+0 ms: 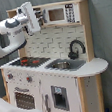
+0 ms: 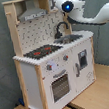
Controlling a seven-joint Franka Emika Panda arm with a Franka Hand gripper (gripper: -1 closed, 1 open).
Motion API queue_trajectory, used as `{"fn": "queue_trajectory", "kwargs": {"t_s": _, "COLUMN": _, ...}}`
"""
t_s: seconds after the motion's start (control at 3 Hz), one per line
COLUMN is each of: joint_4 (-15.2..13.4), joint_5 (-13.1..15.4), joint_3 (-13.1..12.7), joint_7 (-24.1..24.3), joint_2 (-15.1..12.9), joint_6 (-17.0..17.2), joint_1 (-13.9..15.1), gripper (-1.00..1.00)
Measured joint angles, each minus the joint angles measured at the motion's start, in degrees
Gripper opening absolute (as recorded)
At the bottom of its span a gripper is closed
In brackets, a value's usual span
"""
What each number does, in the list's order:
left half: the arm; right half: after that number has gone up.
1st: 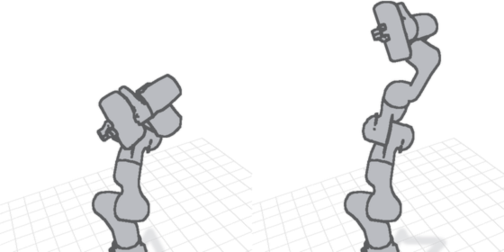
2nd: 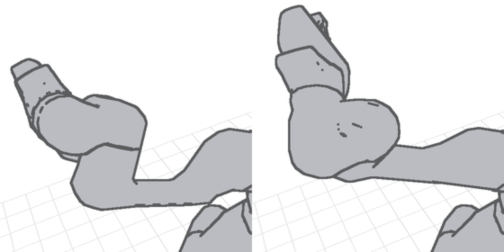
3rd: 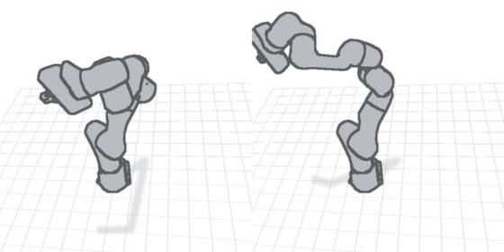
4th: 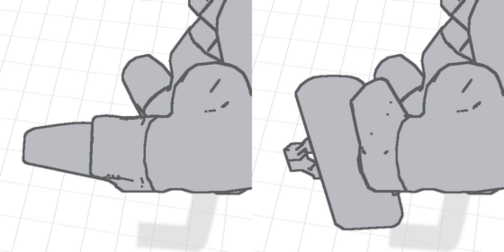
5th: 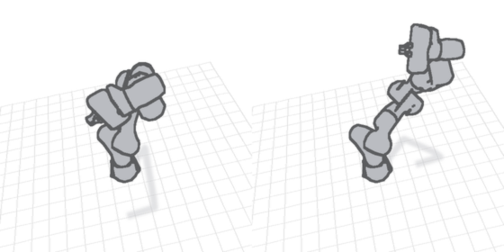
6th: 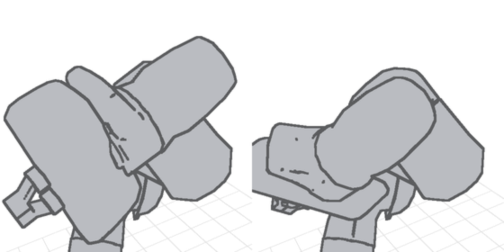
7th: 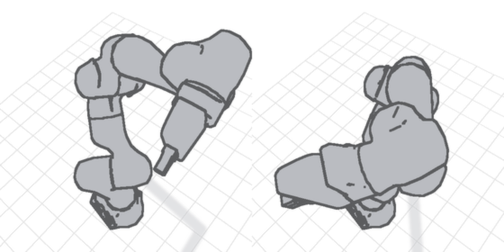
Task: Play with the kitchen
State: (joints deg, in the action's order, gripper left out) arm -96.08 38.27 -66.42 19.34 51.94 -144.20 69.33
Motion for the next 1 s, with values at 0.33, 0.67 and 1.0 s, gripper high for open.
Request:
{"fn": "queue_trajectory", "kwargs": {"t_s": 0.33, "joint_4": 0.01, "joint_5": 0.01, "joint_3": 1.24, "joint_7": -1.58, "joint_2": 0.15, "joint_6": 3.50, "joint_1": -4.10, "gripper": 1.00}}
{"fn": "queue_trajectory", "kwargs": {"t_s": 0.67, "joint_4": 0.00, "joint_5": 0.05, "joint_3": 2.15, "joint_7": -2.89, "joint_2": 0.19, "joint_6": 7.95, "joint_1": -8.24, "gripper": 1.00}}
{"fn": "queue_trajectory", "kwargs": {"t_s": 1.0, "joint_4": -0.12, "joint_5": 0.03, "joint_3": 2.15, "joint_7": -3.60, "joint_2": 0.20, "joint_6": 12.86, "joint_1": -11.38, "gripper": 1.00}}
